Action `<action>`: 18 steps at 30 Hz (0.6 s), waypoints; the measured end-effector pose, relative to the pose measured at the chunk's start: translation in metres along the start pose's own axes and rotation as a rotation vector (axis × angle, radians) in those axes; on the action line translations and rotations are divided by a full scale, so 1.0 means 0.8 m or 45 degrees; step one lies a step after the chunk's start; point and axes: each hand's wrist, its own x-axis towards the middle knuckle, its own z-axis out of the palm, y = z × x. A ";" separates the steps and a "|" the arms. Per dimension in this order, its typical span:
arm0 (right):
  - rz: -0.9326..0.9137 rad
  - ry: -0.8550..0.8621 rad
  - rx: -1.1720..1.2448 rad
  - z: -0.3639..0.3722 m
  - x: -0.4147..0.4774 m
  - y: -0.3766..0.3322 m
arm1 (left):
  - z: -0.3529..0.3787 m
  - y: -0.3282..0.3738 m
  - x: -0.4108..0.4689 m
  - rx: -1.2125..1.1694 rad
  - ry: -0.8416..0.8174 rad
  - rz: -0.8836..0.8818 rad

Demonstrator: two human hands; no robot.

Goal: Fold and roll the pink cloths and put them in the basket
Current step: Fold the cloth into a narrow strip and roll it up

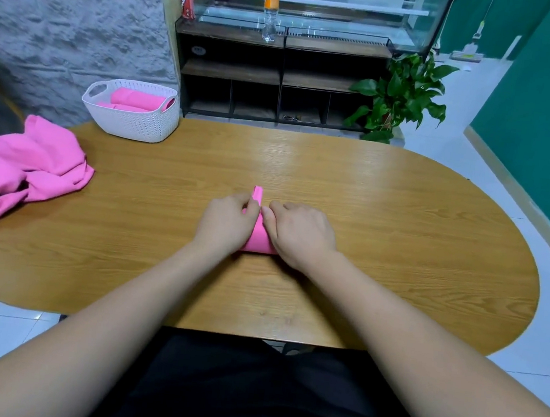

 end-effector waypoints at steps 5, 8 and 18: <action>0.021 -0.164 0.107 0.006 0.027 0.011 | 0.009 -0.010 -0.006 -0.019 0.118 0.077; 0.078 -0.257 0.181 0.008 0.039 0.016 | 0.007 -0.004 0.002 -0.002 0.094 0.028; -0.075 -0.075 0.299 0.018 0.039 0.029 | 0.010 -0.003 0.032 0.107 -0.002 -0.087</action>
